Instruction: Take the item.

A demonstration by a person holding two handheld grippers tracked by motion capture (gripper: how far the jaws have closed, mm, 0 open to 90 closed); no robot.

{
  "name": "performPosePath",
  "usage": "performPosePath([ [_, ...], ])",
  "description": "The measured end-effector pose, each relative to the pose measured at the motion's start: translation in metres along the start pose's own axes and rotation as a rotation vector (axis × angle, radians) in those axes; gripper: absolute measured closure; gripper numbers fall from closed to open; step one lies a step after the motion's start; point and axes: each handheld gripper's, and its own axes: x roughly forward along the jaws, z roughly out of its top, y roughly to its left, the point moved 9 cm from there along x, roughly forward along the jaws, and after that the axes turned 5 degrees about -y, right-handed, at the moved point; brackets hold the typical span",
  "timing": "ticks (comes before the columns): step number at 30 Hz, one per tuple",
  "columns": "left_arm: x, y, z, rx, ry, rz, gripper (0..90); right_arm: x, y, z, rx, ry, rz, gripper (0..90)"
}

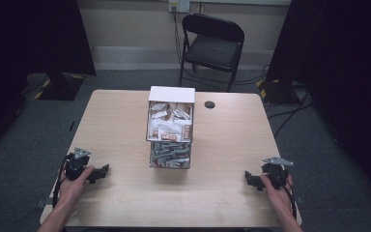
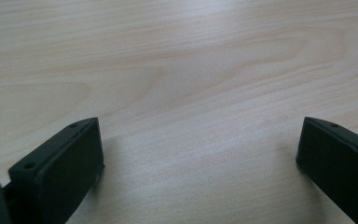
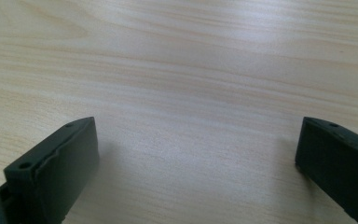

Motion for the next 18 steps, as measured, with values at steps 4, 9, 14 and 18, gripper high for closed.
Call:
performPosePath([
  [4,0.0,0.0,0.0,-0.001,0.0,0.0,0.1,0.0008,0.0009,0.0008,0.007,0.001,-0.005,0.0],
  [9,0.0,0.0,0.0,-0.001,0.001,-0.001,0.0,0.0002,0.0029,0.0006,0.002,0.003,0.009,0.0],
  [14,0.0002,-0.0002,0.0,-0.002,0.0,-0.004,0.0,-0.0029,0.0034,0.0036,0.004,-0.009,0.008,14.6],
  [18,0.0002,-0.0002,0.0,-0.001,0.0,-0.004,0.0,-0.0038,0.0053,0.0045,0.004,-0.006,0.017,14.3],
])
